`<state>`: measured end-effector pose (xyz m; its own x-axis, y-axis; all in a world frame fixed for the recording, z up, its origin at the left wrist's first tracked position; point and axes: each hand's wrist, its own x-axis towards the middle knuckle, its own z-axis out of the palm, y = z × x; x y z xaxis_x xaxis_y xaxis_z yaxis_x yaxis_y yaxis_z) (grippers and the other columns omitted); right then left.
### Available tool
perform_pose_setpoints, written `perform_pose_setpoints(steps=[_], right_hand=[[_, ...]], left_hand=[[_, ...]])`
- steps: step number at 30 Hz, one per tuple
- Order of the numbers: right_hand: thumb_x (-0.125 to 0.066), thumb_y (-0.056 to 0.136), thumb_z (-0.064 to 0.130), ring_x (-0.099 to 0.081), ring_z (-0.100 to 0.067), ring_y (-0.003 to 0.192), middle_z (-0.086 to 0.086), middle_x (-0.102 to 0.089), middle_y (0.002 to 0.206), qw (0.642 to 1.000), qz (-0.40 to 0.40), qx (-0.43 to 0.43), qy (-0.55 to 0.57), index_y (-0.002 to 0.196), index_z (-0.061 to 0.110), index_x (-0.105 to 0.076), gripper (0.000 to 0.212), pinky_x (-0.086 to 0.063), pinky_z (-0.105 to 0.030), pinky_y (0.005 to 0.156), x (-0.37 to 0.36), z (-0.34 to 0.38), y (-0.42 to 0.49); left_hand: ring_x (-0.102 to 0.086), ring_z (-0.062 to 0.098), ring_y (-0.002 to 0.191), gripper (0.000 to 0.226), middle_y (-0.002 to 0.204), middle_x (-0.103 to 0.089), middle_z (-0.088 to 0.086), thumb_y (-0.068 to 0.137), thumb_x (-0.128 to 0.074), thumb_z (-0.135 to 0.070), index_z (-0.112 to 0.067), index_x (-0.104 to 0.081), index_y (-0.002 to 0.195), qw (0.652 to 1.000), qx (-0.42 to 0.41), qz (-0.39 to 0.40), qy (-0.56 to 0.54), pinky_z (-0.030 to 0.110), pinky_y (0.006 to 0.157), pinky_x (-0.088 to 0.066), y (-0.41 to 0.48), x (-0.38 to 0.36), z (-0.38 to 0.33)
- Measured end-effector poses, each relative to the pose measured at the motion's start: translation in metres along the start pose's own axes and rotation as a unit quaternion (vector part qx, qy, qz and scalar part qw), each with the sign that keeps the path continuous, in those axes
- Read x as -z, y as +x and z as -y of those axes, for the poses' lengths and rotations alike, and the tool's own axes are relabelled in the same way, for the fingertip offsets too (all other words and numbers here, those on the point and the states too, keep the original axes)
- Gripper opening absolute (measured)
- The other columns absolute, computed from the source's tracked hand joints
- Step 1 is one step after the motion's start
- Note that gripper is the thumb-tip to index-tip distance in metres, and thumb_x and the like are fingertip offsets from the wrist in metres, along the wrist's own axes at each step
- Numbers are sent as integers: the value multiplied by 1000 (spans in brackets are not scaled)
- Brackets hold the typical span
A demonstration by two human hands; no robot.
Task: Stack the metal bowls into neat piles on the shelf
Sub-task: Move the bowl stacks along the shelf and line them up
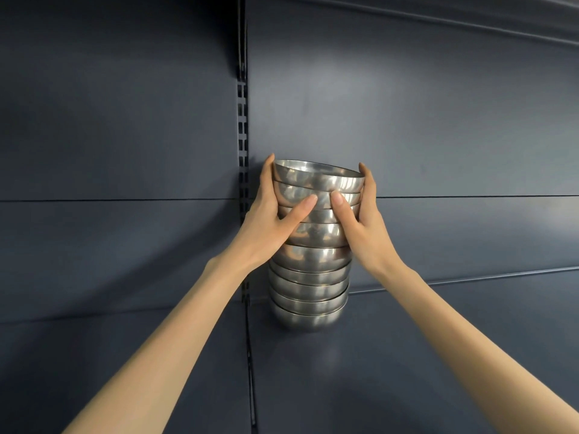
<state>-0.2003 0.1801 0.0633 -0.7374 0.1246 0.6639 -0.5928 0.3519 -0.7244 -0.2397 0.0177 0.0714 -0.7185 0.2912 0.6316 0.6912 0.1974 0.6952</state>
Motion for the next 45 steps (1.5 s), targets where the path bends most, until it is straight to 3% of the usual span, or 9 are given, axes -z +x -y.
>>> perform_pose_setpoints(steps=[6, 16, 21, 27, 31, 34, 39, 43, 45], right_hand=[[-55, 88, 55, -55, 9, 114, 21, -56, 127, 999, -15, 40, 22, 153, 31, -8, 85, -42, -10, 95, 5, 17, 4], [-55, 77, 62, -51, 1, 125, 21, -49, 137, 994, -39, 85, 59, 152, 33, -10, 93, -41, -29, 107, -12, 63, -6], [-55, 84, 50, -45, 26, 110, 46, -40, 119, 994, -22, 83, 74, 155, 25, -9, 88, -36, 0, 88, -42, 85, -28], [-59, 79, 66, -55, 8, 101, 22, -50, 111, 995, -20, 34, 94, 151, 36, -13, 92, -43, -9, 93, -79, 98, -56], [-60, 84, 48, -55, -2, 120, 11, -53, 134, 993, -50, 23, 108, 148, 33, -22, 76, -44, -26, 105, -98, 110, -78], [-61, 81, 51, -57, -1, 118, 11, -54, 134, 990, -61, 9, 123, 149, 32, -24, 80, -45, -26, 104, -110, 122, -93], [-62, 70, 63, -61, -7, 115, 5, -62, 128, 990, -73, -21, 115, 144, 24, -35, 88, -49, -37, 102, -125, 136, -112], [-62, 74, 60, -63, -6, 109, 5, -65, 122, 990, -66, -24, 119, 139, 23, -41, 78, -52, -28, 95, -132, 148, -128], [-59, 77, 58, -63, -2, 108, 6, -64, 121, 990, -59, -26, 124, 139, 23, -41, 73, -51, -21, 92, -135, 155, -137]], left_hand=[[-64, -8, 75, 106, 104, -58, -7, 69, -55, -59, -33, 7, 151, 999, -37, -6, -40, 9, 78, -48, -1, 5, -27], [-64, 12, 109, 101, 137, -49, -12, 68, -67, -63, -50, -4, 146, 991, -60, -25, -114, 40, 87, -56, -18, 35, -62], [-67, 12, 98, 87, 101, -62, -33, 74, -62, -58, -50, -12, 143, 983, -50, -63, -162, 33, 74, -58, -48, 60, -65], [-64, 2, 102, 85, 124, -58, -18, 76, -60, -57, -45, -13, 146, 981, 1, -60, -182, 19, 66, -54, -82, 84, -56], [-66, 7, 94, 73, 121, -60, -4, 79, -58, -48, -45, -20, 141, 981, 10, -60, -184, 16, 58, -52, -102, 96, -51], [-57, 19, 111, 79, 125, -55, 15, 77, -59, -51, -43, -19, 144, 981, 12, -66, -184, 40, 84, -52, -116, 107, -51], [-61, 8, 99, 97, 128, -56, -4, 77, -63, -61, -47, 2, 147, 980, 24, -65, -184, 14, 68, -52, -139, 123, -57], [-55, 3, 118, 101, 135, -51, -14, 74, -65, -66, -47, 3, 148, 980, 20, -68, -187, 32, 96, -50, -163, 135, -68], [-56, -12, 107, 99, 127, -51, -21, 73, -59, -59, -42, 1, 149, 977, 32, -66, -198, 16, 82, -52, -177, 141, -76]])
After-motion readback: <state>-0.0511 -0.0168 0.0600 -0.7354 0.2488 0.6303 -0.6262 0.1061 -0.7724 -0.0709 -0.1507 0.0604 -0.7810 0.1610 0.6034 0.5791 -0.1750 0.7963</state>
